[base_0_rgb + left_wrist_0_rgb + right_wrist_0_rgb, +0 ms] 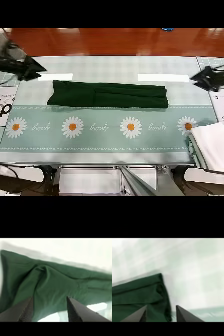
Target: Fold the shirts.
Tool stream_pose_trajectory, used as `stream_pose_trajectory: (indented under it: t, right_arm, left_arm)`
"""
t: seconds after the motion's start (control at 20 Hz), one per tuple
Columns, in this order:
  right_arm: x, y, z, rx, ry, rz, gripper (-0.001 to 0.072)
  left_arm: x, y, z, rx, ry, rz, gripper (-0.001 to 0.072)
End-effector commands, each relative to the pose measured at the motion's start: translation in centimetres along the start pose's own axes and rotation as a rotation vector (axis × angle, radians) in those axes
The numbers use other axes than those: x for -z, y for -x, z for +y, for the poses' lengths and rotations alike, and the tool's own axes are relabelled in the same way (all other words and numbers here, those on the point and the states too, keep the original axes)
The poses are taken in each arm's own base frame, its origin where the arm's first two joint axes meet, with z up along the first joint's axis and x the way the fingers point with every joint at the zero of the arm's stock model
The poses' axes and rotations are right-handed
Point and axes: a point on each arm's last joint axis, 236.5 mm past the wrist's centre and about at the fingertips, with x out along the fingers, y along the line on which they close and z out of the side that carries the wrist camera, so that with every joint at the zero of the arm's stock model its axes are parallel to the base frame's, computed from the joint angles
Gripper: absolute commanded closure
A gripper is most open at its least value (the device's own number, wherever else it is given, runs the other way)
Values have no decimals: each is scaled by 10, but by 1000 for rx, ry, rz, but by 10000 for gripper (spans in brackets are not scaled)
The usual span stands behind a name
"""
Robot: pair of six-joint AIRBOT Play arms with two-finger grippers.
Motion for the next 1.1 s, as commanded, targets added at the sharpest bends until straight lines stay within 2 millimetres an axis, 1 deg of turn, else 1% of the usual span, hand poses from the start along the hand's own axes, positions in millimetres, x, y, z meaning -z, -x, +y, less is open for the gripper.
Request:
stream_pose_trajectory:
  t: [0.0, 0.05, 0.1, 0.15, 0.2, 0.3, 0.35, 0.4, 0.5, 0.65, 0.85, 0.9, 1.05]
  right_arm:
    - [23, 25, -46, 95, -84, -91, 295]
    - [33, 12, -62, 121, -139, -119, 295]
    - [40, 0, -74, 126, -220, -146, 295]
    - [47, -15, -80, 104, -271, -167, 295]
    - [53, -27, -80, 68, -290, -156, 294]
    - [66, -48, -64, -55, -298, -65, 294]
    - [71, -57, -56, -110, -311, -21, 294]
    - [75, -64, -54, -131, -316, 21, 294]
    - [83, -83, -44, -146, -284, 107, 294]
    - [81, -114, -18, -162, -200, 184, 294]
    - [84, -156, 18, -175, -142, 280, 294]
    - [84, -165, 24, -173, -136, 296, 294]
    - [87, -186, 34, -135, -108, 340, 295]
  left_arm:
    - [27, 34, -27, 23, -24, -185, 199]
    - [57, 26, -48, 118, -9, -193, 199]
    - [88, 15, -63, 193, -13, -204, 199]
    - [111, 4, -63, 206, 15, -212, 199]
    - [133, -6, -56, 187, 40, -205, 199]
    - [161, -19, -45, 182, 78, -153, 199]
    - [169, -24, -42, 179, 87, -127, 199]
    - [172, -27, -40, 178, 92, -107, 199]
    - [174, -31, -39, 178, 99, -92, 199]
    - [182, -39, -46, 188, 84, -57, 200]
    - [190, -45, -56, 199, 59, -27, 199]
    - [191, -45, -57, 200, 58, -26, 199]
    - [191, -45, -57, 200, 73, -24, 200]
